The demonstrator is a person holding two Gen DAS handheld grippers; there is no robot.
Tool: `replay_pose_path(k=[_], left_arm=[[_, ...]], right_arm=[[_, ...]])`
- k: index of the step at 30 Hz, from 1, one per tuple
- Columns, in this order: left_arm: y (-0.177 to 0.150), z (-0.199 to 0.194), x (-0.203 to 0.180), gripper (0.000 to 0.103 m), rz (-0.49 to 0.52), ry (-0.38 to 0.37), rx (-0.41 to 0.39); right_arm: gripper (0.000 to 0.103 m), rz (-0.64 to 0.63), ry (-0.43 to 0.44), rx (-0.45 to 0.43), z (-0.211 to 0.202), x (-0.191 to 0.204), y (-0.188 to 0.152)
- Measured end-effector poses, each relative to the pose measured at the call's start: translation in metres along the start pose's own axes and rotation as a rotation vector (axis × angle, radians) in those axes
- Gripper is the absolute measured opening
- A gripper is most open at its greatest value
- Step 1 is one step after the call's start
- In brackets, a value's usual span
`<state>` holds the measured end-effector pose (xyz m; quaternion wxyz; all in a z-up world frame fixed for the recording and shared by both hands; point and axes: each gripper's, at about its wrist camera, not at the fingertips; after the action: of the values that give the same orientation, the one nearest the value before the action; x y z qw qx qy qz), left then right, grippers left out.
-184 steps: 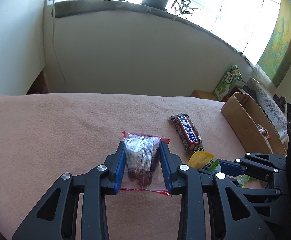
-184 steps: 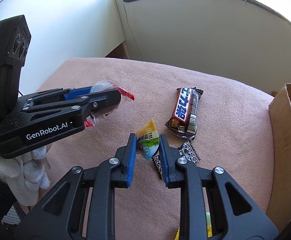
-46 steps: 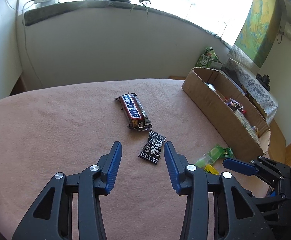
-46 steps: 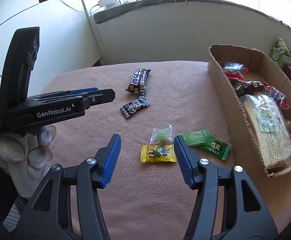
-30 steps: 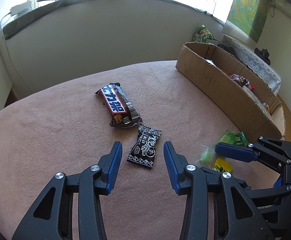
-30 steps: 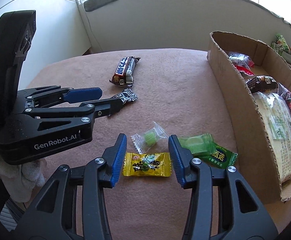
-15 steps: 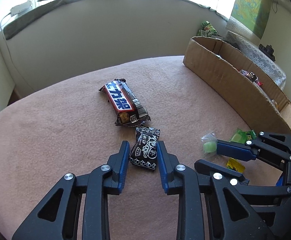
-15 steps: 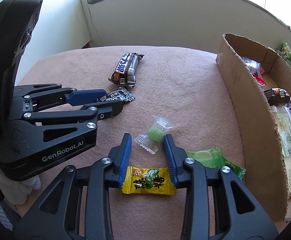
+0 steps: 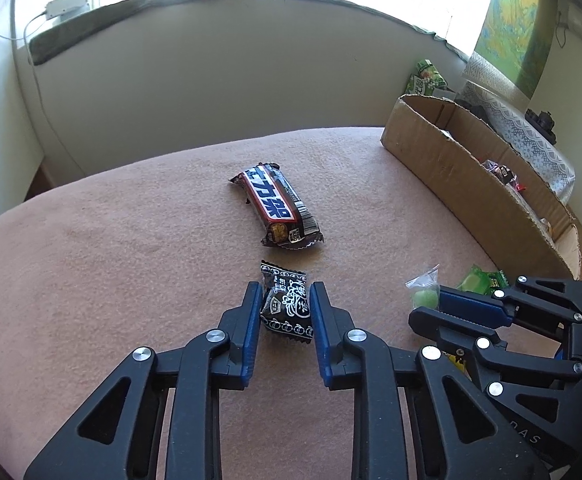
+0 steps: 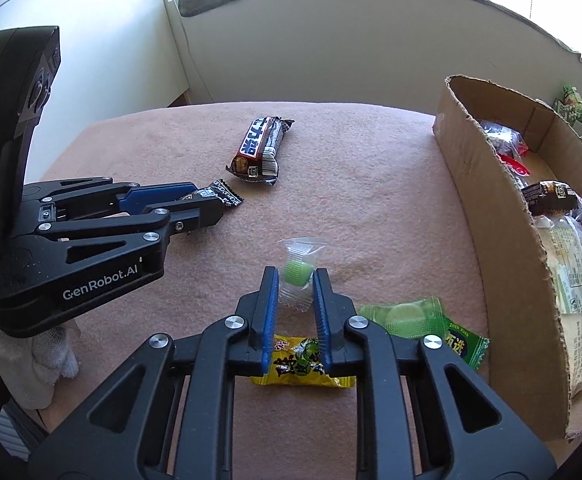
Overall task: Organize snacks
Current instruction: 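Carry the black candy and green-ball packet with both grippers over the box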
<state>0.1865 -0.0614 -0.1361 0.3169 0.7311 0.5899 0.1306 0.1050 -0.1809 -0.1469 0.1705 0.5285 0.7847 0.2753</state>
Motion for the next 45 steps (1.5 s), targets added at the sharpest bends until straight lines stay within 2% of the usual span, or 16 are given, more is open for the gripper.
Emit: replay_pose_path(k=[6,10,13,14,15,16,19,24,31,37,45], left_arm=[[0.0,-0.008,-0.001,0.014,0.0,-0.007,-0.024],[-0.004,0.001,-0.007,0.014,0.037,0.009,0.01],[-0.006,0.007,-0.012,0.024,0.06,0.032,0.023],[-0.007,0.009,-0.012,0.037,0.065,0.044,0.033],[-0.009,0.012,-0.013,0.04,0.077,0.049,0.048],[-0.011,0.011,-0.016,0.04,0.097,0.057,0.033],[-0.013,0.01,-0.019,0.025,0.12,0.063,0.028],[-0.013,0.005,-0.013,0.024,0.087,0.062,0.02],[-0.005,-0.019,-0.004,0.024,-0.002,0.006,-0.022],[0.01,-0.038,-0.016,0.024,-0.001,-0.022,-0.077],[0.032,-0.035,-0.047,0.024,0.031,-0.055,-0.108]], right_arm=[[0.018,0.001,0.012,-0.027,-0.012,0.001,0.001],[0.018,0.007,0.011,-0.023,-0.012,-0.002,-0.001],[0.018,0.012,0.015,-0.024,-0.014,-0.002,-0.002],[0.018,0.01,0.016,-0.024,-0.015,-0.002,-0.002],[0.018,0.009,0.017,-0.024,-0.016,-0.001,-0.002],[0.018,0.007,0.017,-0.024,-0.015,-0.001,-0.002],[0.018,0.004,0.014,-0.029,-0.017,-0.002,-0.002],[0.018,0.012,0.015,-0.043,-0.023,-0.005,-0.001],[0.018,0.019,0.03,-0.094,-0.044,-0.007,0.002],[0.018,0.029,0.031,-0.142,-0.067,-0.016,0.003],[0.018,0.069,-0.018,-0.197,-0.104,-0.051,-0.004]])
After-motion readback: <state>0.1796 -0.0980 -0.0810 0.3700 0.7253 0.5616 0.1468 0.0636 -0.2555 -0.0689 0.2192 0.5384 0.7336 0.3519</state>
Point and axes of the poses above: each gripper's, at about its wrist camera, not at the fingertips, and z roughly the way its jaws point, x to its left, y to its top, and after that the axes turned 5 degrees about -z, right-handed
